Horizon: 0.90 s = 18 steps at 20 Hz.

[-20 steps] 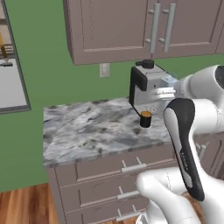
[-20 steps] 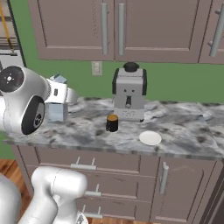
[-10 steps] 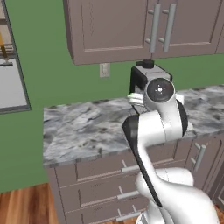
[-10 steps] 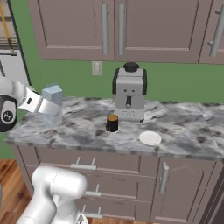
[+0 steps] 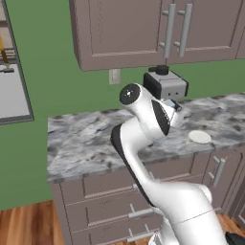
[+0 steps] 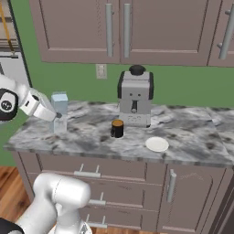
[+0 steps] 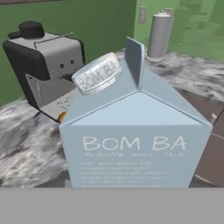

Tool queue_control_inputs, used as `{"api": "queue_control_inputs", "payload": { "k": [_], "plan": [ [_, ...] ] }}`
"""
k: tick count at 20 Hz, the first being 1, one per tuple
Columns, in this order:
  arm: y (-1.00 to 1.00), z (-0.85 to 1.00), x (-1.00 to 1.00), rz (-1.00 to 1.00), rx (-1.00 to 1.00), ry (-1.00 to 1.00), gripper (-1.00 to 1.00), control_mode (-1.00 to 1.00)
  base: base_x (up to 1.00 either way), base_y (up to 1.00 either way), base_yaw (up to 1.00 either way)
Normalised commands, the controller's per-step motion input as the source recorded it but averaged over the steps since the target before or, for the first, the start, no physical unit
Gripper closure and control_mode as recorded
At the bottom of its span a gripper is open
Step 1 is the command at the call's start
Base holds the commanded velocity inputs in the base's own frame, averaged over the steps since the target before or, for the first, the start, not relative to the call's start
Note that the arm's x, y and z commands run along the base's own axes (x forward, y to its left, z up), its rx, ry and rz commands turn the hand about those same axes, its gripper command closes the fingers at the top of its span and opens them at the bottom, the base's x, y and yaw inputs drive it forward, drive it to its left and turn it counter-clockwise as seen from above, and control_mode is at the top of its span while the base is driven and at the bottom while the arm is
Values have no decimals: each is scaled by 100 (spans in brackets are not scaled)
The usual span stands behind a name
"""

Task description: Take a sugar cube from the saucer and place it inside the coffee. Then, grab milk from the fridge and place it next to the coffee on the counter to sweeten the coffee.

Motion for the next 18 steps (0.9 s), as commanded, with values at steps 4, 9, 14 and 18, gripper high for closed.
{"api": "queue_control_inputs", "payload": {
  "k": [4,9,14,18],
  "plan": [
    [0,-21,44,-3,-6,4,100,-100,0,0,0],
    [0,-35,50,-4,-8,2,100,-100,0,0,0],
    [-3,-39,46,-2,-8,1,100,-100,0,0,0],
    [-2,-30,48,-3,-3,0,100,-100,0,0,0]
  ]
}}
